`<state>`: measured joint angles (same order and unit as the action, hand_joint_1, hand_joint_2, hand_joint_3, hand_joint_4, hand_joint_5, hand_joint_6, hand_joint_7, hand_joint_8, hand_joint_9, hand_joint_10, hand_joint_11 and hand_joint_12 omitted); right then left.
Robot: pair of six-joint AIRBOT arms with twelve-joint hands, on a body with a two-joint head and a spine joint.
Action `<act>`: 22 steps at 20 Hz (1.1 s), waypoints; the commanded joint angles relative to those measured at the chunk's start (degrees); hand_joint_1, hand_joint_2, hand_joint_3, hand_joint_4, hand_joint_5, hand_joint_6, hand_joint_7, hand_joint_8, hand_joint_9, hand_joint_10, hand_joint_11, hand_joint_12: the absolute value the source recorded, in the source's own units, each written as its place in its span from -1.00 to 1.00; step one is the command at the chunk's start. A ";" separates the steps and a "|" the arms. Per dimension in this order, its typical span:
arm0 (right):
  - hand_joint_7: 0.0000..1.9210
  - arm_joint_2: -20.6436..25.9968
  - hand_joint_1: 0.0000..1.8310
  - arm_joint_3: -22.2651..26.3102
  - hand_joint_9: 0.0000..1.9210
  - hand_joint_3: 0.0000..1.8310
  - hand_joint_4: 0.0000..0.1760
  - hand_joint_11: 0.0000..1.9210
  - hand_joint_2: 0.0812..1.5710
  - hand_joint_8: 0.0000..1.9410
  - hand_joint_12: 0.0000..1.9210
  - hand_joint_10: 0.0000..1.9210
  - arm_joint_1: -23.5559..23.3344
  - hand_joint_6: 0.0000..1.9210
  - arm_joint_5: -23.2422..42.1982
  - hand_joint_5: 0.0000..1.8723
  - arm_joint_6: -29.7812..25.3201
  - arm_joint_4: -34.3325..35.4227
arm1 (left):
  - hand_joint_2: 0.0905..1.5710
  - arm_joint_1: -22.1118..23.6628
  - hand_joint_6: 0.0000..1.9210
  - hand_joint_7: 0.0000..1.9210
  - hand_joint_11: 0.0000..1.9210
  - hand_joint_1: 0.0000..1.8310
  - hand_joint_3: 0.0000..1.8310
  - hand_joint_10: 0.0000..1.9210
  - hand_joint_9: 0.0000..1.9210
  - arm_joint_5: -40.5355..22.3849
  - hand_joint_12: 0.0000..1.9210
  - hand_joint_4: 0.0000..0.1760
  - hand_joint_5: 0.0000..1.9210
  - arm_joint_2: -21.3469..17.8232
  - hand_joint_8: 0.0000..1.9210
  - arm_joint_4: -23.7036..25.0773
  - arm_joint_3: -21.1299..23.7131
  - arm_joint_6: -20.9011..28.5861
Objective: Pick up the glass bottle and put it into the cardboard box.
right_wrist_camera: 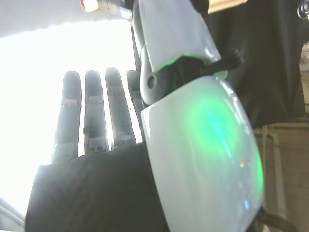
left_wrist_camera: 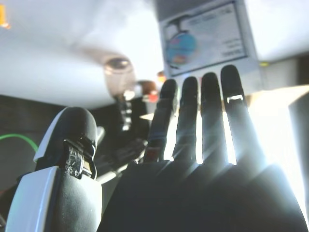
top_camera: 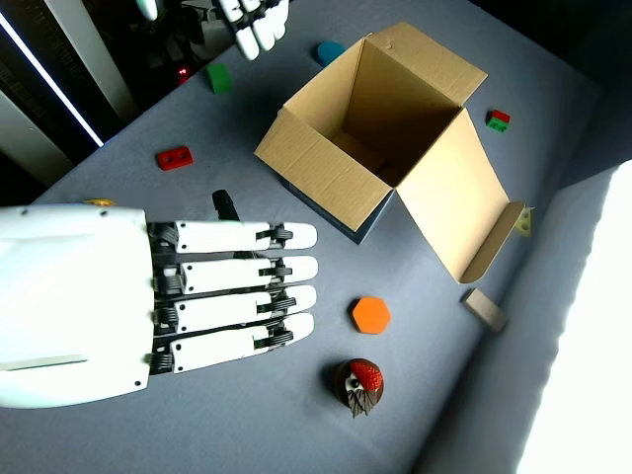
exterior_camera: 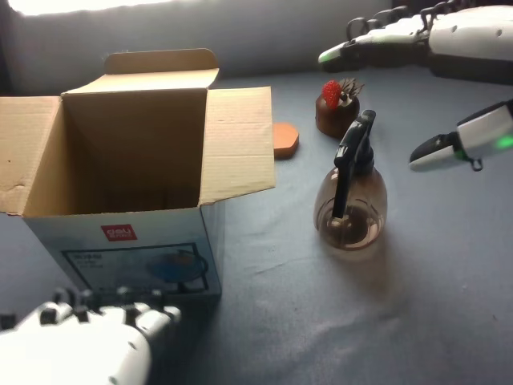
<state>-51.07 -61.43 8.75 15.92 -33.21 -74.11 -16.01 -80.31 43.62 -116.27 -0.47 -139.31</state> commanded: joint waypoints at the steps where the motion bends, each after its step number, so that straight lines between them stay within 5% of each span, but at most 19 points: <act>1: -0.83 -0.19 0.39 0.04 -1.00 -0.92 -1.00 -1.00 0.21 -1.00 -0.63 -0.62 -0.87 -0.74 2.22 -0.94 -1.96 0.21 | 0.55 -0.63 -1.00 -0.83 -1.00 -1.00 -1.00 -1.00 -0.82 -4.19 -0.19 -0.96 -0.83 2.10 -1.00 6.28 -0.02 1.76; 6: -0.82 -1.35 0.36 -0.44 -1.00 -0.92 -1.00 -1.00 0.20 -1.00 -0.64 -0.62 -0.53 -0.75 0.55 -0.94 -2.06 0.15 | 0.56 -2.98 -1.00 -0.82 -1.00 -1.00 -1.00 -1.00 -0.82 -8.01 -0.16 -0.95 -0.83 7.14 -1.00 8.68 -1.08 2.56; 10: -0.81 -3.85 0.36 -2.37 -1.00 -0.92 -1.00 -1.00 0.20 -1.00 -0.64 -0.62 -0.55 -0.74 -1.01 -0.94 -1.64 0.13 | 0.57 -10.17 -1.00 -0.81 -1.00 -1.00 -1.00 -1.00 -0.82 -8.05 -0.15 -0.95 -0.83 7.27 -1.00 15.72 -1.52 11.13; 22: -0.80 -9.37 0.36 -6.38 -1.00 -0.92 -1.00 -1.00 0.19 -1.00 -0.61 -0.61 3.14 -0.75 -2.99 -0.93 1.86 0.10 | 0.58 -20.68 -1.00 -0.82 -1.00 -1.00 -1.00 -1.00 -0.82 -8.47 -0.22 -0.96 -0.83 11.46 -1.00 26.53 -4.46 19.73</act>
<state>-61.08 -67.81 12.69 11.25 -31.27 -75.46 -37.39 -86.37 55.24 -94.41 -4.86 -119.70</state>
